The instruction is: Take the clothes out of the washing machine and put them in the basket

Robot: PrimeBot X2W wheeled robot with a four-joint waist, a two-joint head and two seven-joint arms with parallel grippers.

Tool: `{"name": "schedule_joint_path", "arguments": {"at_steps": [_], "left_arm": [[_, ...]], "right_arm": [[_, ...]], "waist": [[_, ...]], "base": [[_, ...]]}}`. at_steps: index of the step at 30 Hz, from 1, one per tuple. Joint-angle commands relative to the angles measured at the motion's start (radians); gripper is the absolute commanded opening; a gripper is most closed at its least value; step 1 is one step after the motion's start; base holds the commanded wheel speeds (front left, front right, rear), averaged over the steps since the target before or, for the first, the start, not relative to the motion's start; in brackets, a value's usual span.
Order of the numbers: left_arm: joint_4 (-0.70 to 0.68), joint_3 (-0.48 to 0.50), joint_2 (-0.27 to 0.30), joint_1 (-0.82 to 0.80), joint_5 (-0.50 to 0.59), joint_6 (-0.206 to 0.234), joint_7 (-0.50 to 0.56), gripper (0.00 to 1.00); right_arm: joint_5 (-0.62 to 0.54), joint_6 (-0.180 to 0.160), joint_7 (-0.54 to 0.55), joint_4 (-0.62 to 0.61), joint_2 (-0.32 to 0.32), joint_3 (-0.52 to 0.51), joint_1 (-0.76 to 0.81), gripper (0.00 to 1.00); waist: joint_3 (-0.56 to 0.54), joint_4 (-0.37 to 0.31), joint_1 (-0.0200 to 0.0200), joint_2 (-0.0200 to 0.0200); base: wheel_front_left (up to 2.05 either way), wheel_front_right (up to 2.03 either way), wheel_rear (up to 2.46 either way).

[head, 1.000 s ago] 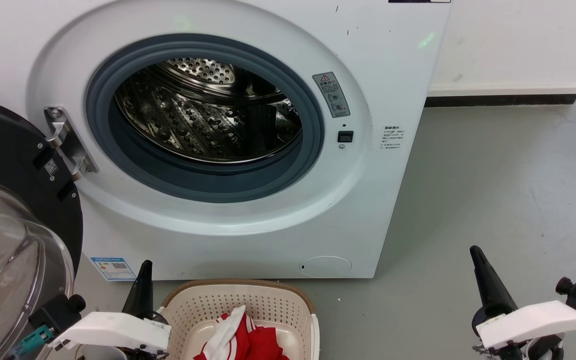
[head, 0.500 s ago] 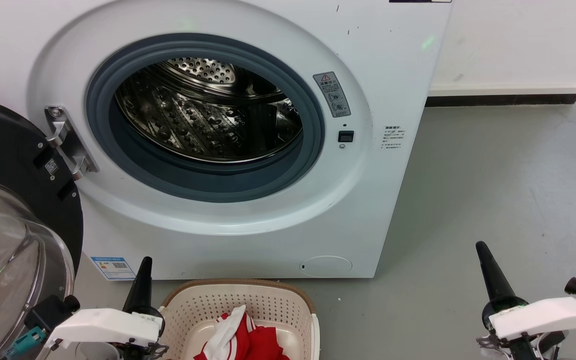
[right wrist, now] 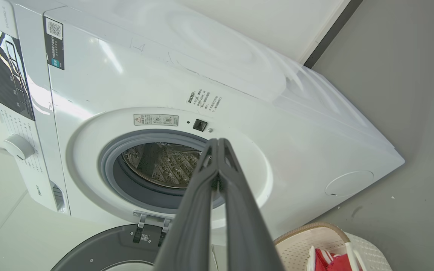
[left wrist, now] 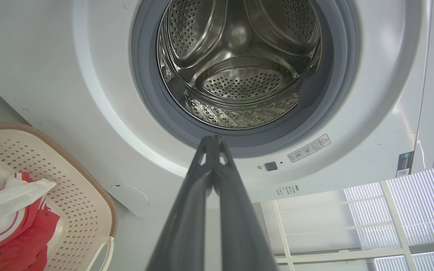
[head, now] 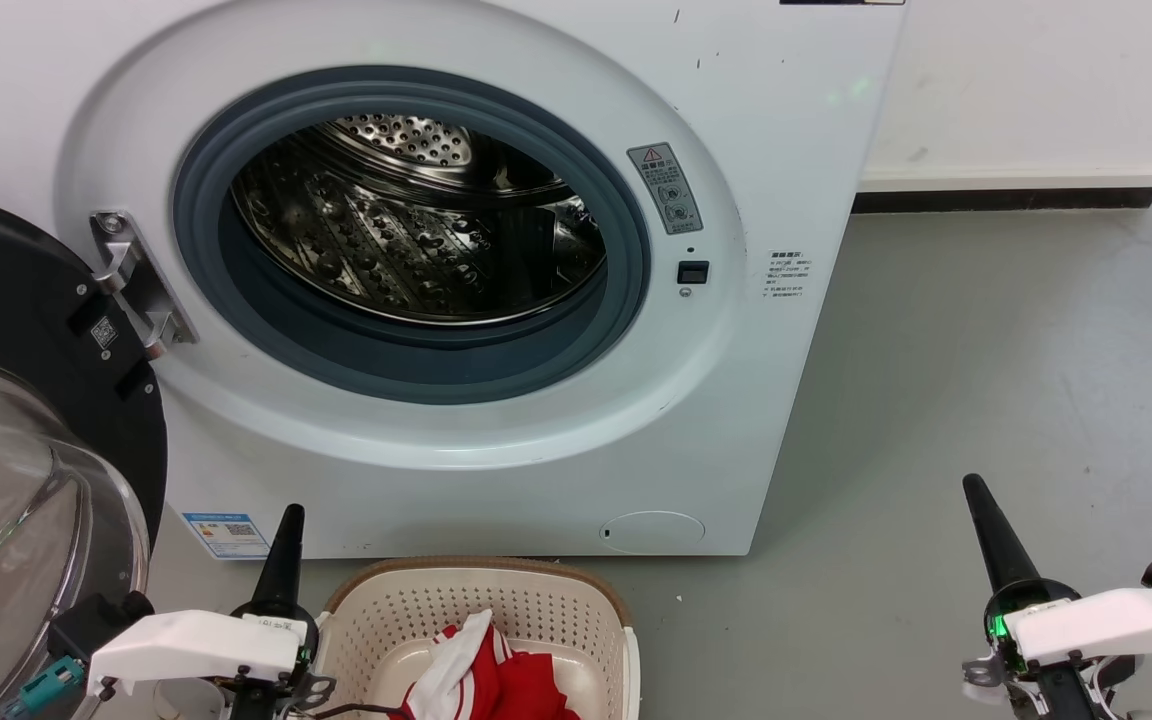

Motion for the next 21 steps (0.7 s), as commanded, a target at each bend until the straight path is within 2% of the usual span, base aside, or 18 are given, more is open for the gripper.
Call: {"name": "schedule_joint_path", "arguments": {"at_steps": [1,21], "left_arm": [[-0.002,0.005,0.000,-0.027,-0.029,-0.008,0.007,0.00],[0.017,0.025,-0.009,-0.044,-0.202,-0.025,0.041,0.00]], "right_arm": [[0.032,0.000,0.005,-0.002,-0.004,-0.005,-0.027,0.00],[0.207,0.000,0.029,0.023,-0.001,-0.029,-0.048,0.00]], "waist": [[0.000,0.000,-0.0001,0.0000],[0.001,0.002,-0.0001,0.0000]], "base": [[0.00,0.00,0.00],[0.00,0.00,0.00]]}}
